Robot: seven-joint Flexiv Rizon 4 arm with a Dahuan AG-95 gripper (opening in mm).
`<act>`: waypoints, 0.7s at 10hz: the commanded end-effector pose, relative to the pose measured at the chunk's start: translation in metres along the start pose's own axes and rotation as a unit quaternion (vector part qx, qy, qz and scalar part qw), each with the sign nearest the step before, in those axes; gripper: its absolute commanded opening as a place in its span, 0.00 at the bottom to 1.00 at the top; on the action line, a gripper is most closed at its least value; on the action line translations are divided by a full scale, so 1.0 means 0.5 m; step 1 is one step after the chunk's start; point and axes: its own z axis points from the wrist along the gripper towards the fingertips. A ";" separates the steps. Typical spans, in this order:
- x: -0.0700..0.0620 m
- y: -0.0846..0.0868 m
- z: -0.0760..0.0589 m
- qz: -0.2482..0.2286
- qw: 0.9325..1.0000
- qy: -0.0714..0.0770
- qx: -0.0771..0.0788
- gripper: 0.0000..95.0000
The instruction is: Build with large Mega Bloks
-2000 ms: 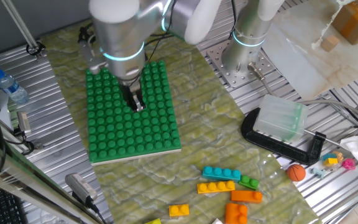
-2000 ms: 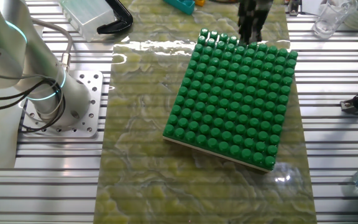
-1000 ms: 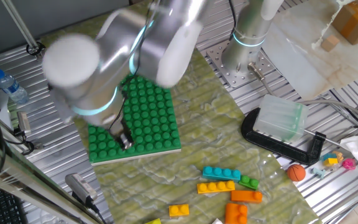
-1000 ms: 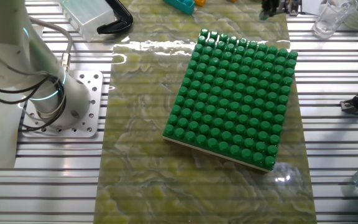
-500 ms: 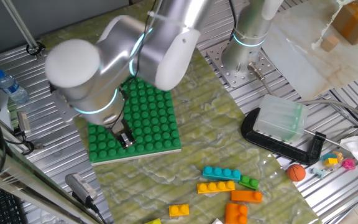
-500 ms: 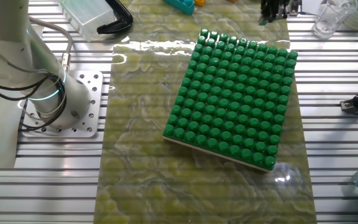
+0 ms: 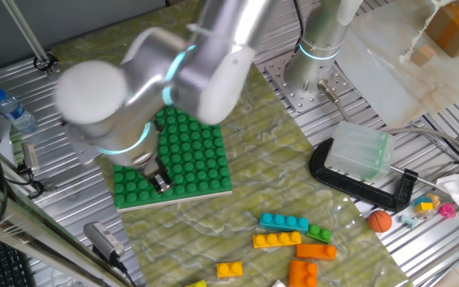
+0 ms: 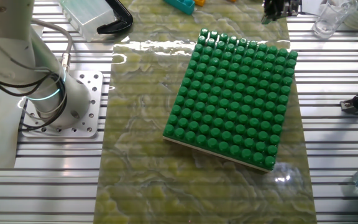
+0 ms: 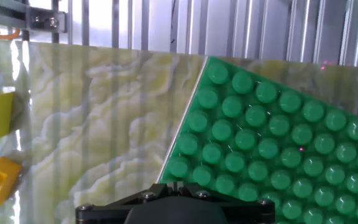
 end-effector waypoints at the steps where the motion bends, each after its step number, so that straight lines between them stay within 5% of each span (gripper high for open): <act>1: -0.009 0.003 -0.001 0.002 1.000 -0.023 0.000 0.00; 7: -0.009 0.003 0.000 -0.008 0.999 -0.041 0.010 0.00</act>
